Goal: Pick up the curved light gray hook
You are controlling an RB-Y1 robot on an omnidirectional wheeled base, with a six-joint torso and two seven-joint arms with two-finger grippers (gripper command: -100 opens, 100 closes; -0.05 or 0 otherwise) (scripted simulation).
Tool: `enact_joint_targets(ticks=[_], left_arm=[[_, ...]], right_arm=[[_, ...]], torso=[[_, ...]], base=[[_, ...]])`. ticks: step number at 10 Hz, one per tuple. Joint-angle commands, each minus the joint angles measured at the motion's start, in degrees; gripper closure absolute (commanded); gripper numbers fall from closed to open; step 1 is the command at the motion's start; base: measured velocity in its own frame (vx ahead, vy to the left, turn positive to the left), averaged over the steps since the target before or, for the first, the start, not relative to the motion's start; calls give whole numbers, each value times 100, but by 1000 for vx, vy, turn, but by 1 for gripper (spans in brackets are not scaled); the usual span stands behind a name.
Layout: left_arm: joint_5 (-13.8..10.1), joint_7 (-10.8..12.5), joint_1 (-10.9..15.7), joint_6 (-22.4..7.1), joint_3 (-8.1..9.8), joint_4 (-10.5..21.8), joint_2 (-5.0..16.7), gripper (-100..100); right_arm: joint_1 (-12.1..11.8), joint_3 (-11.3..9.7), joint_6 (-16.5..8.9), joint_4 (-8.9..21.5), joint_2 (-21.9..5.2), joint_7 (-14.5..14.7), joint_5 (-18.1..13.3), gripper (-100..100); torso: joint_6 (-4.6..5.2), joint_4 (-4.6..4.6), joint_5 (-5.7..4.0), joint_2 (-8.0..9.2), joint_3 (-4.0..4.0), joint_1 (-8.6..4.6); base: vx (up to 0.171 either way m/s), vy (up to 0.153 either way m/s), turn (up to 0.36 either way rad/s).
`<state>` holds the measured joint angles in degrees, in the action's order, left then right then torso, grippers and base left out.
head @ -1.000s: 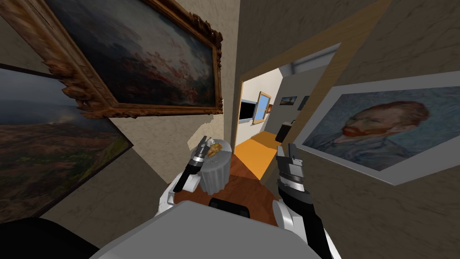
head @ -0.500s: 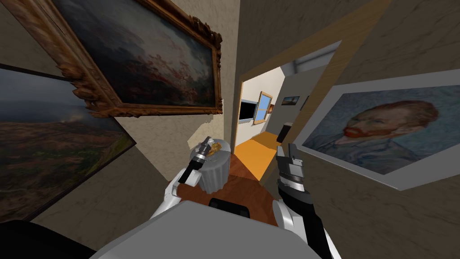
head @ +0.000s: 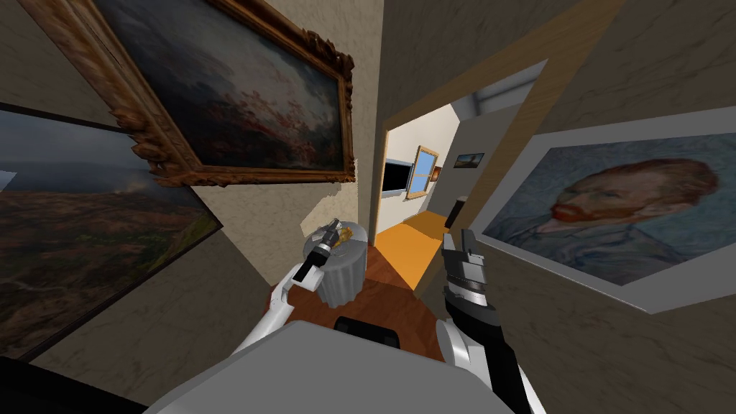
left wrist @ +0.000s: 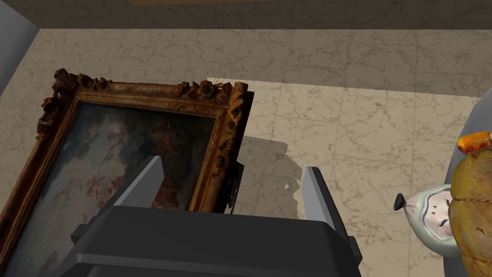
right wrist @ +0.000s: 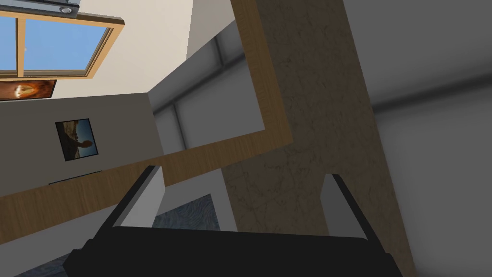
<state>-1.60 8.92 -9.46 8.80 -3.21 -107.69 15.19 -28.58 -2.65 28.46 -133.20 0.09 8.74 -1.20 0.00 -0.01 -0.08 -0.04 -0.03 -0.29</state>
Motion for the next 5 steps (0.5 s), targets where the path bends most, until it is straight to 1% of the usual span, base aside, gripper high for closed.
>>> enact_joint_targets(ticks=[1, 2, 3, 4, 5], left_arm=[[-72, 4, 265, -286, 14, 286, 97, -100], [-72, 4, 265, -384, 14, 350, 97, -100], [-136, 1, 474, -597, 23, 548, 170, -100], [-136, 1, 474, -702, 23, 621, 170, -100], [-205, -2, 683, -863, 34, 873, 238, -100]], right_arm=[[0, 0, 0, 0, 0, 0, 0, 0], [-1, 0, 0, 0, 0, 0, 0, 0], [0, 0, 0, 0, 0, 0, 0, 0], [0, 0, 0, 0, 0, 0, 0, 0], [0, 0, 0, 0, 0, 0, 0, 0]], torso=[[0, 0, 0, 0, 0, 0], [-1, -2, -1, -9, -5, -8], [1, -2, -1, -9, -5, -6], [0, -2, -1, -8, -5, -7], [0, -1, 0, -4, -2, -2]], base=[[28, -104, 81], [20, -93, 40], [13, -97, 63], [1, -85, 38], [4, -99, 71]])
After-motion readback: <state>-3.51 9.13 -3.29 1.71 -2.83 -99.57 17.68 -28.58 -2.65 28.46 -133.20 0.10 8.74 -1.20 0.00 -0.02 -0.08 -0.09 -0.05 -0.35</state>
